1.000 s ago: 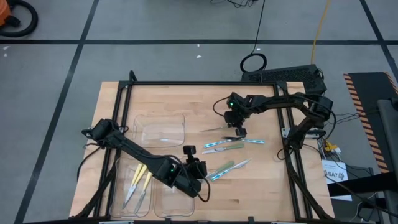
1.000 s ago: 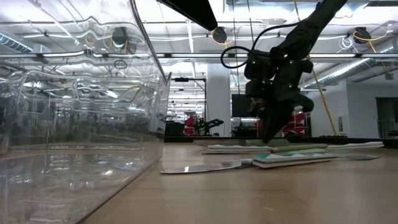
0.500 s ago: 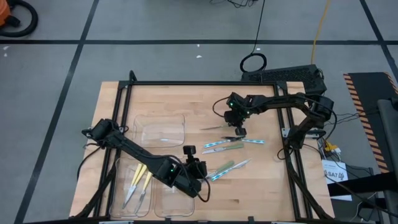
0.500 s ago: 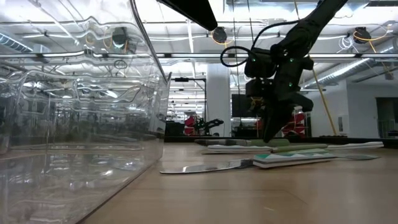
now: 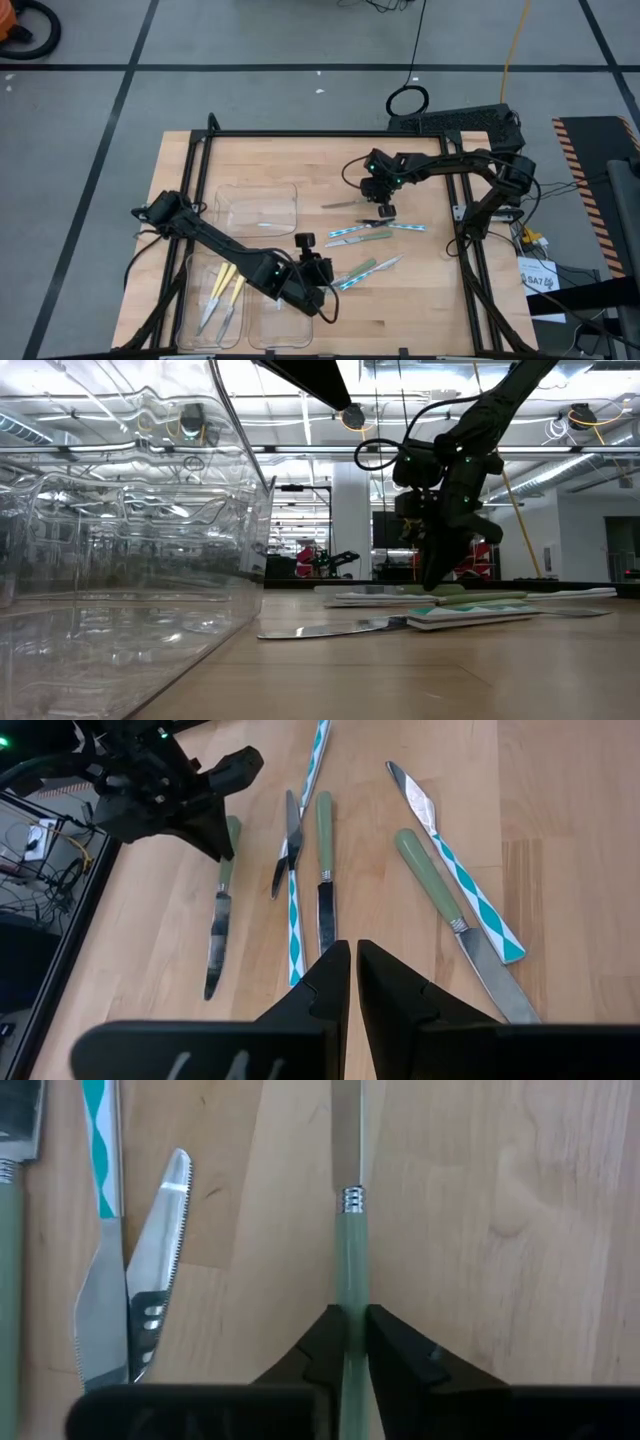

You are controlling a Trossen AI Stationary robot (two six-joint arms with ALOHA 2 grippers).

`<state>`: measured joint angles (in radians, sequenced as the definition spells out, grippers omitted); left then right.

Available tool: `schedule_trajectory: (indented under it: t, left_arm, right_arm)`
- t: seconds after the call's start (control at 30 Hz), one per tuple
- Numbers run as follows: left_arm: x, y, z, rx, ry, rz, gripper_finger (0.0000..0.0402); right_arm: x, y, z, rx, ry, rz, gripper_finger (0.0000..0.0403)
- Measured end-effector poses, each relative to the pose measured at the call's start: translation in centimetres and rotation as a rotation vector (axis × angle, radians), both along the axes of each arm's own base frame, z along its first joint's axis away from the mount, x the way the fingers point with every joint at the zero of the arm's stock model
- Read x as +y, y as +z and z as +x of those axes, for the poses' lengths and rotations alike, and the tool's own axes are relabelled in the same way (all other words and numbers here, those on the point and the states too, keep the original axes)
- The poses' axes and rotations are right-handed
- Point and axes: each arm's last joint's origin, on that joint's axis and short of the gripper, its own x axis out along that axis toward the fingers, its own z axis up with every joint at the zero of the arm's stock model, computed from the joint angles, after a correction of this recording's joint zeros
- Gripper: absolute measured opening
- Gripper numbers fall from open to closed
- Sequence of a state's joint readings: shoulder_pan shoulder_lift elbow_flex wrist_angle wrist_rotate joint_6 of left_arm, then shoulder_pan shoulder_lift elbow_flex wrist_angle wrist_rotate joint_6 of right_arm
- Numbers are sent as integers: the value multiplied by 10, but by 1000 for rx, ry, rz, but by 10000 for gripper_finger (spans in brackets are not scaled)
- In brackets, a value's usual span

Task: Sort silverware by color (type)
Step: Put the bottom green table knife into the top transparent bin

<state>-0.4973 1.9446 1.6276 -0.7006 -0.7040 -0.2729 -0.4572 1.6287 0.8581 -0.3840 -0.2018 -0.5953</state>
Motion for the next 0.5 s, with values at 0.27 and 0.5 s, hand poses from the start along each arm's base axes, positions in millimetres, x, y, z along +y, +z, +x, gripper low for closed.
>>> schedule_trajectory:
  t: [0.27, 0.5]
  left_arm:
    - [0, 0, 0, 0, 0, 0, 33]
    - [0, 0, 0, -1, 1, -1, 33]
  right_arm:
    - [1, -2, 0, 11, 0, 30, 0]
    - [2, -3, -1, 14, -28, 64, 0]
